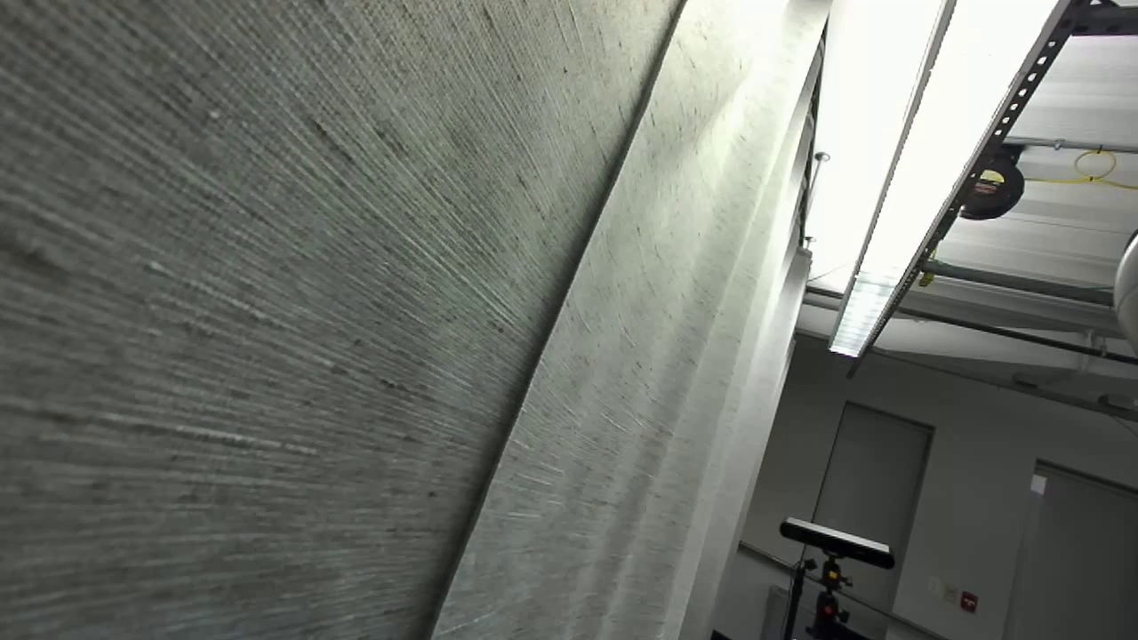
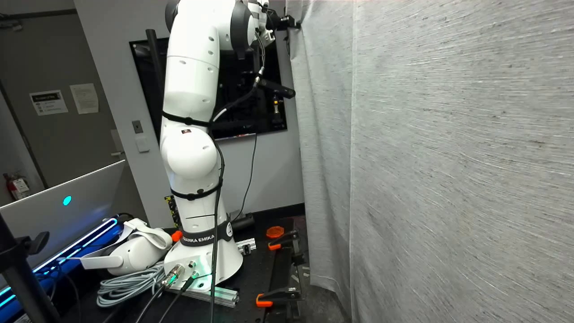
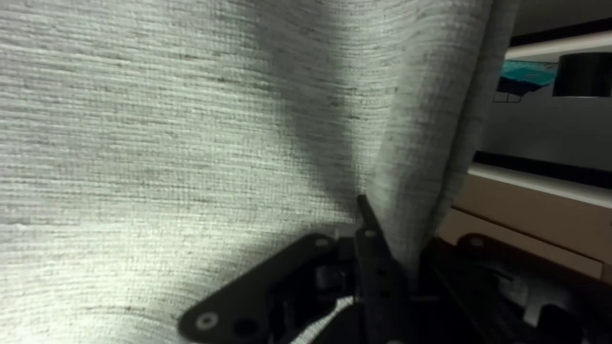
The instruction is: Draw the curtain open then close the curtain
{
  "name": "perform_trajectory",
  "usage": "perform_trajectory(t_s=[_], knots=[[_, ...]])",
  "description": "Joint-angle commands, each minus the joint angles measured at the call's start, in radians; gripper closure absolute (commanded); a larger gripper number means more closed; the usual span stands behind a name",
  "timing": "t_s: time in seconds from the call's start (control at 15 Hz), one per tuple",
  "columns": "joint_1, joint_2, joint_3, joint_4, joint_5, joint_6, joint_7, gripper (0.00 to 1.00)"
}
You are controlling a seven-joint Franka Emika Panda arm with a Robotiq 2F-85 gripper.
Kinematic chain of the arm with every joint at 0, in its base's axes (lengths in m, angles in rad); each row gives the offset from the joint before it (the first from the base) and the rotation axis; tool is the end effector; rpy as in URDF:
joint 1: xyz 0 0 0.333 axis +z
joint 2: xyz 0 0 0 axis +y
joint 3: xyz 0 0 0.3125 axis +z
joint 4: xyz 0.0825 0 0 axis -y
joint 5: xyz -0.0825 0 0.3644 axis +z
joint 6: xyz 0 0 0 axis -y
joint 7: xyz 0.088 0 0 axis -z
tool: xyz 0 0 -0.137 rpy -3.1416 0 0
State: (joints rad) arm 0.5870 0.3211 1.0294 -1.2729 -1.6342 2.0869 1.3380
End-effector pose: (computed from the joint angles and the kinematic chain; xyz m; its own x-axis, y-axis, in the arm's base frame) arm 0.1793 0.6315 0.7416 0.0951 0.0780 0.9924 0.5072 -0.8616 0.0191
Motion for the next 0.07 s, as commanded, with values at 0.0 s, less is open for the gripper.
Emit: perform_trajectory(t_s=[0.0], knots=[[0.052, -0.024, -0.084, 0.005, 0.038, 0.024, -0.002, 0.96]])
